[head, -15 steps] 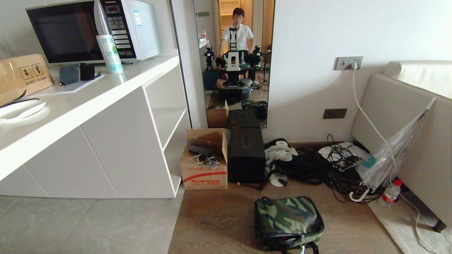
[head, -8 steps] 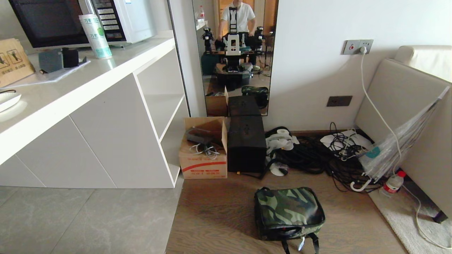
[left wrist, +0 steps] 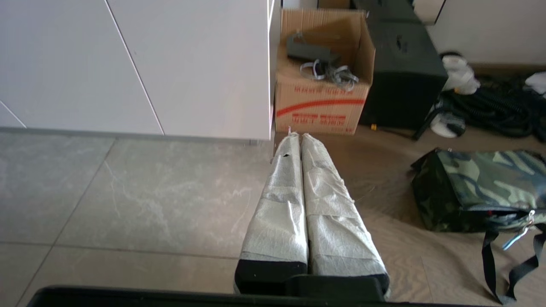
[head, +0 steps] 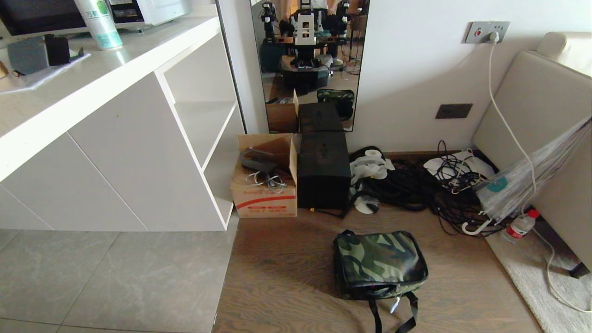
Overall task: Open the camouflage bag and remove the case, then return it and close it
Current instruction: Open the top of the storage box
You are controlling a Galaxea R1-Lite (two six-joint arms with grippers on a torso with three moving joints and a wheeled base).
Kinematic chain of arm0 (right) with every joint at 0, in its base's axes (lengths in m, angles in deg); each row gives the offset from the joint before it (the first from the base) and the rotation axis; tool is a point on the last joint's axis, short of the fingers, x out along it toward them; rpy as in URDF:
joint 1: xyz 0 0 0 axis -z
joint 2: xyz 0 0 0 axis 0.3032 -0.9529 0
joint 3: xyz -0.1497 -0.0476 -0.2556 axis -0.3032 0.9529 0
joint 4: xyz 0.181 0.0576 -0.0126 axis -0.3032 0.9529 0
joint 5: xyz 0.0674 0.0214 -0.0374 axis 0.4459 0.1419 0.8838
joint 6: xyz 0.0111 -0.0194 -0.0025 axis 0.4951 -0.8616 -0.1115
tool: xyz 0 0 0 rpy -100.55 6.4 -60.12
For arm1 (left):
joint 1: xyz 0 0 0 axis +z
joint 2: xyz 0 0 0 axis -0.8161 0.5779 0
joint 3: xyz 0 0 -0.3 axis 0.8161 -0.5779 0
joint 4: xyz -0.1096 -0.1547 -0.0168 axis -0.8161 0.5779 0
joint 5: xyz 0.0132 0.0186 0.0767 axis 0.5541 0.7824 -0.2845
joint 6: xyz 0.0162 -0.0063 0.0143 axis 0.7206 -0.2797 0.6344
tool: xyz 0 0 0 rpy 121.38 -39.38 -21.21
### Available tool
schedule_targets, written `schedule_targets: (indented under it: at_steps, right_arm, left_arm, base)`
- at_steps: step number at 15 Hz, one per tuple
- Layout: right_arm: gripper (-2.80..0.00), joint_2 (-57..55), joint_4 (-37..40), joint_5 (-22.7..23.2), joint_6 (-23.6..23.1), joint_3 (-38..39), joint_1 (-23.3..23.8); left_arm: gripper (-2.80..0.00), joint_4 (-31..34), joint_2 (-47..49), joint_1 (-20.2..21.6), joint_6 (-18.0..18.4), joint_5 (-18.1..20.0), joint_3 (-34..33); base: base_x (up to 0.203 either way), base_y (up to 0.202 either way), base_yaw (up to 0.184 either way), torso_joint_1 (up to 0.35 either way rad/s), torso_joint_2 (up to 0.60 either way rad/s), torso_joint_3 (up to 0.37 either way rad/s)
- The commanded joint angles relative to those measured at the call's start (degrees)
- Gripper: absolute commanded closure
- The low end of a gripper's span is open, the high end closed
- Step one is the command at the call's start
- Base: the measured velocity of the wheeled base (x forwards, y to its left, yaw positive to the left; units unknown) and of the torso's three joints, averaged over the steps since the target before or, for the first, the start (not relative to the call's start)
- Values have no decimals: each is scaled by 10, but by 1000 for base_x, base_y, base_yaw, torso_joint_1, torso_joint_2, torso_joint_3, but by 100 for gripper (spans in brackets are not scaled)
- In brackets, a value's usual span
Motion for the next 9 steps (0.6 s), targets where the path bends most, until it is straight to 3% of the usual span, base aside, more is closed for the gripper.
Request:
schedule_targets:
  at_steps: [1,9]
  right_arm:
    - [0,0,0,0,0,0,0]
    - [0,0,0,0,0,0,0]
  left_arm:
    - [0,0,1,0,-1,0,0]
    - [0,0,1,0,-2,0,0]
  base:
    - [0,0,0,6,2,-202]
    - [0,0,0,1,3,-197]
